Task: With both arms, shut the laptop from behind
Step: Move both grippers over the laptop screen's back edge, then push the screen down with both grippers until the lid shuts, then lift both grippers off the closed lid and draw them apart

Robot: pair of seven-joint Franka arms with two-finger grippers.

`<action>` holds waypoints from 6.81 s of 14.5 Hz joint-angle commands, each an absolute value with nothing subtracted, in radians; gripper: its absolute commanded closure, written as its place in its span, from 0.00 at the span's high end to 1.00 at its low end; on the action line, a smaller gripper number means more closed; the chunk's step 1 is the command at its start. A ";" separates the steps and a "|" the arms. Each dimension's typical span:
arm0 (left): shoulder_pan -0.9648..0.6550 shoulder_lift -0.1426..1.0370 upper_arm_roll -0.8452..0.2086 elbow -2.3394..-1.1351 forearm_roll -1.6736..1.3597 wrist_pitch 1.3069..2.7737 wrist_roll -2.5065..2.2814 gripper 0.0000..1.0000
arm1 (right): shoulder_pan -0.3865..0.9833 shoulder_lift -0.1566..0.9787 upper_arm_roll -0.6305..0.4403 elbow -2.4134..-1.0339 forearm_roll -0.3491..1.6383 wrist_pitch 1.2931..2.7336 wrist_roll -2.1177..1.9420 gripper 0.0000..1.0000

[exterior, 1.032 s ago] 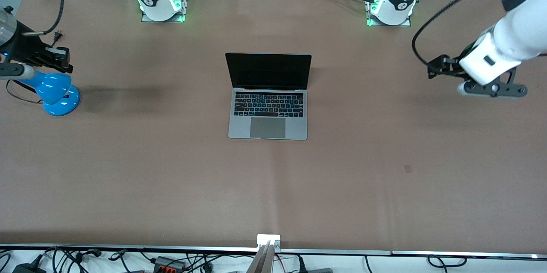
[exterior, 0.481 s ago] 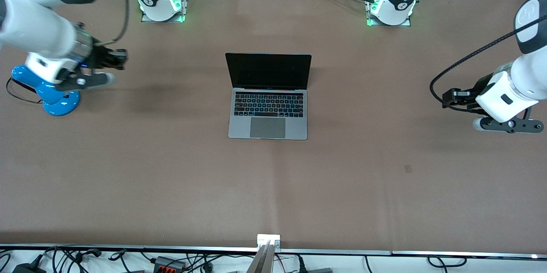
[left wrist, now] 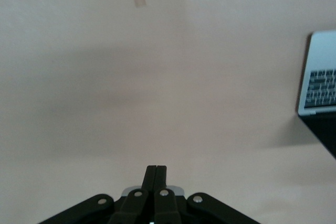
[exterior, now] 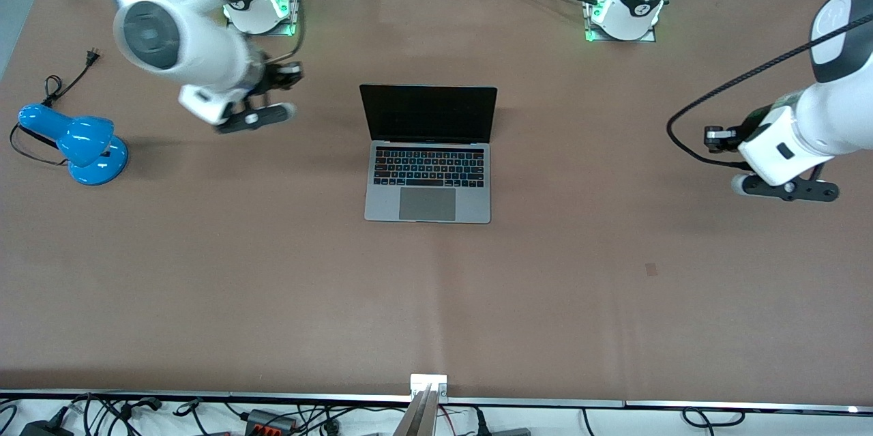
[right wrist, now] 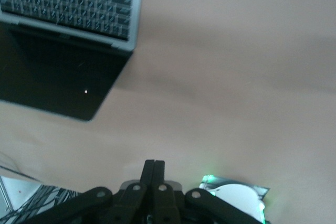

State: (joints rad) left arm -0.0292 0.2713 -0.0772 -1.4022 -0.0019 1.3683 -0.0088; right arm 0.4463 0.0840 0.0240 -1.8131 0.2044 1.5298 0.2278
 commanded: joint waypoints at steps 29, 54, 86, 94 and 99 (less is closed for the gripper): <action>-0.028 0.011 -0.781 -2.339 -0.650 2.393 -0.121 0.01 | 0.726 0.308 0.000 -1.789 0.232 1.822 0.505 0.00; 0.043 0.426 -0.718 -2.168 -0.635 2.821 0.360 0.00 | 0.627 0.555 -0.017 -1.528 0.219 1.911 0.512 0.00; -0.120 0.790 -0.551 -1.931 -0.634 3.053 0.535 0.00 | 0.627 0.786 -0.061 -1.410 0.132 2.079 0.506 0.00; -0.080 0.700 -0.558 -1.954 -0.634 2.992 0.526 0.00 | 0.598 0.612 -0.158 -1.411 0.106 1.849 0.385 0.00; 0.012 0.554 -0.560 -1.950 -0.634 2.702 0.526 0.00 | 0.581 0.597 -0.167 -1.414 0.106 1.816 0.350 0.00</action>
State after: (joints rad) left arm -0.0387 0.6455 -0.5604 -1.9322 -0.6279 2.8323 0.5026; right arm 0.5823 0.6093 -0.1712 -1.3991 0.1129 1.8245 0.3674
